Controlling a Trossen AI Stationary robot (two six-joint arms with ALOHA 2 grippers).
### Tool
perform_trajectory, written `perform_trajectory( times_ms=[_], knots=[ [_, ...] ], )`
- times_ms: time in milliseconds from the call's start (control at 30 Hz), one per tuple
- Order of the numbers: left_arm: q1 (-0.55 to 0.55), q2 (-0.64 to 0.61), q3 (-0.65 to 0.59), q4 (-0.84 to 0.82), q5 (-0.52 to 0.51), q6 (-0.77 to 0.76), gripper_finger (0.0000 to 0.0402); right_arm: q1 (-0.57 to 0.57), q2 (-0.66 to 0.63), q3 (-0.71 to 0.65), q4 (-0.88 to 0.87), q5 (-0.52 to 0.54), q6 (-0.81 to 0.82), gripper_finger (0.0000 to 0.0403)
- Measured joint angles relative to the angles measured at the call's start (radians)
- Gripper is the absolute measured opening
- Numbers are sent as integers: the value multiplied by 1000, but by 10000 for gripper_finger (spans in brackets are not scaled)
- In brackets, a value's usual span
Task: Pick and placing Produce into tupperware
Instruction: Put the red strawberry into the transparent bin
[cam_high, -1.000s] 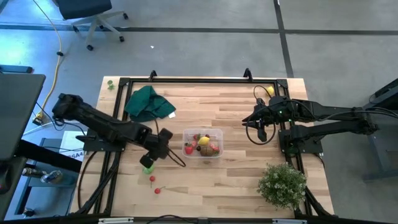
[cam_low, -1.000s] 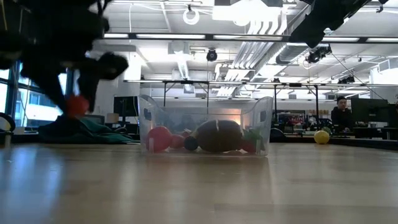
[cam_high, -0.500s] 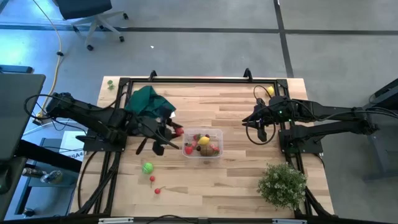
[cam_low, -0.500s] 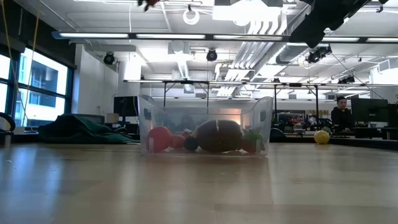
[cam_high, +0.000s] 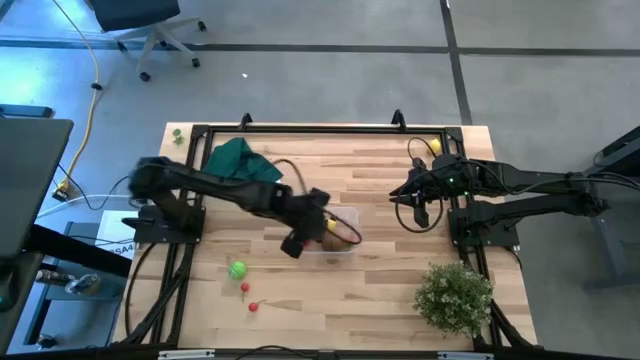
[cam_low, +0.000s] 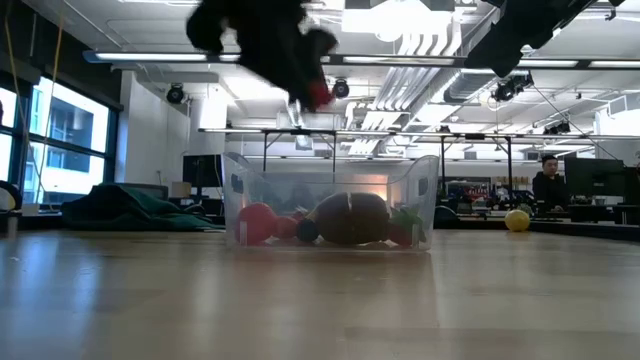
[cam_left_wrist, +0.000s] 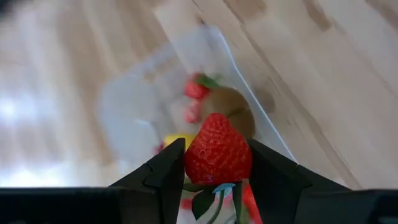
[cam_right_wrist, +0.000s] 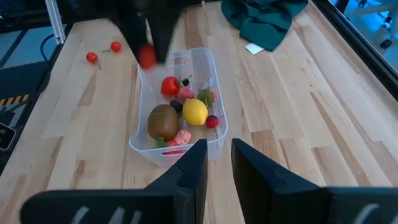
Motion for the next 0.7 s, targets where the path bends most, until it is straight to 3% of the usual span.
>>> perform_trajectory(
  times_ms=[267,700],
  knots=[
    [40,170,8,-22,88,-12,152,0,0,0,0,0,0,62],
    [51,192,8,-22,110,-19,152,0,0,0,0,0,0,62]
  ],
)
